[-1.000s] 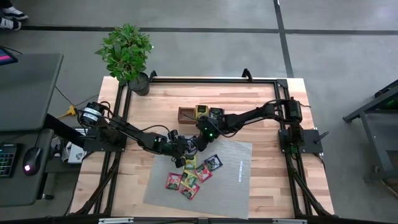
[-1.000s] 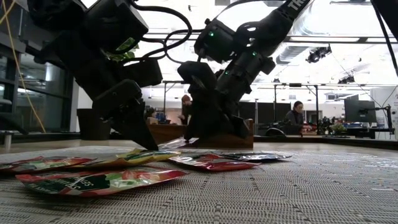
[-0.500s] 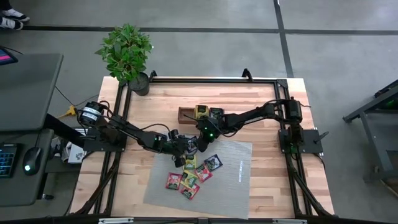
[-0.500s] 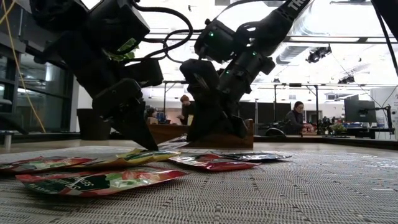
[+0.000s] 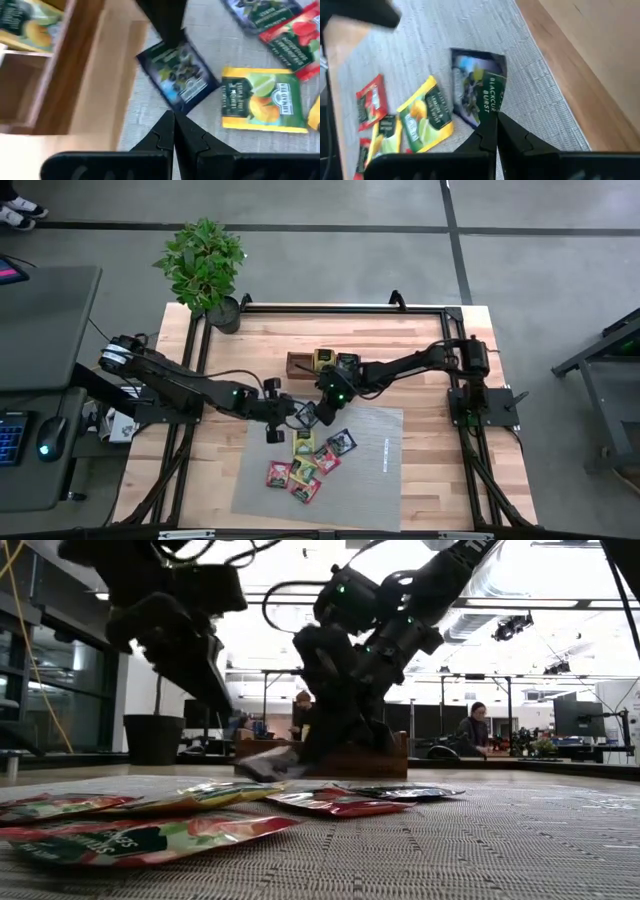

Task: Pick & Place Tea
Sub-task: Put the violet tea bag into the right section of the wooden organizer

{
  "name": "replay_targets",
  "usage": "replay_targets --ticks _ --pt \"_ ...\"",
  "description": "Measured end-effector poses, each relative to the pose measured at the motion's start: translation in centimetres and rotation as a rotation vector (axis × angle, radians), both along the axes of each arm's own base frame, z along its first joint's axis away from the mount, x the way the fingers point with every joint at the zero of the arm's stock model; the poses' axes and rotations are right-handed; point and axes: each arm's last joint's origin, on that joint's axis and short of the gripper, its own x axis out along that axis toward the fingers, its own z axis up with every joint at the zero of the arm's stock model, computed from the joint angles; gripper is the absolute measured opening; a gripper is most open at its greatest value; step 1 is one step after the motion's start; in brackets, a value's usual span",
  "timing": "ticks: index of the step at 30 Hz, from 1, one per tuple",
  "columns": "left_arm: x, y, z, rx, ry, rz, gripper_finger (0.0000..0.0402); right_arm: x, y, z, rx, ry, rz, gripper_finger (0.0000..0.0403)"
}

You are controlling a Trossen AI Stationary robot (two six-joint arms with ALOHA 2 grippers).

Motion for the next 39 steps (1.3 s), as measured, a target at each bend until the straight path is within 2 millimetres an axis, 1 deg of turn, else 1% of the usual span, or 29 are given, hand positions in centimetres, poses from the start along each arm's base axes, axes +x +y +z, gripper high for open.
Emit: replay_targets --ticks 2,5,7,10,15,18,21,24,27,29,32,35,39 --pt "-0.3 0.1 0.2 0.012 0.019 0.007 0.0001 -0.1 -0.1 0.9 -0.010 -0.020 0.007 0.0000" --pt "-0.5 0.2 0.1 0.020 0.036 0.016 0.0001 -0.6 -0.2 2.9 -0.038 -0.050 0.020 0.0000" --pt "-0.7 0.3 0.1 0.013 0.051 0.033 0.0001 -1.0 -0.4 4.6 -0.066 -0.087 0.026 0.0000" --pt "-0.8 0.3 0.1 -0.003 0.048 0.058 0.0001 -2.3 -0.9 7.2 -0.106 -0.116 0.038 0.0000" --pt "-0.7 0.3 0.2 0.001 0.026 0.069 0.0001 -5.7 -2.7 11.4 -0.221 -0.112 0.033 0.0000" --pt "-0.7 0.3 0.2 0.000 0.010 0.088 0.0001 -8.1 -4.1 13.3 -0.294 -0.084 0.026 0.0000" --pt "-0.9 0.4 0.1 -0.029 -0.046 0.084 0.0001 -10.5 -5.5 14.7 -0.346 -0.048 0.024 0.0000" --pt "-1.6 0.5 -0.5 -0.068 -0.125 0.075 0.0001 -12.6 -6.8 15.7 -0.384 -0.025 0.027 0.0000" --pt "-2.6 0.8 -1.0 -0.124 -0.233 0.084 0.0001 -13.9 -7.7 16.2 -0.417 -0.009 0.051 0.0000" --pt "-3.3 0.9 -1.4 -0.174 -0.302 0.084 0.0001 -14.3 -8.2 16.5 -0.424 0.008 0.075 0.0000" --pt "-4.3 1.1 -2.1 -0.233 -0.401 0.093 0.0001 -14.1 -8.5 17.1 -0.451 0.001 0.121 0.0000" --pt "-5.1 1.4 -2.6 -0.291 -0.498 0.105 0.0001 -13.4 -8.8 17.2 -0.476 0.021 0.177 0.0000" --pt "-6.3 1.7 -3.5 -0.347 -0.628 0.114 0.0001 -11.9 -9.4 17.0 -0.490 0.068 0.250 0.0000"
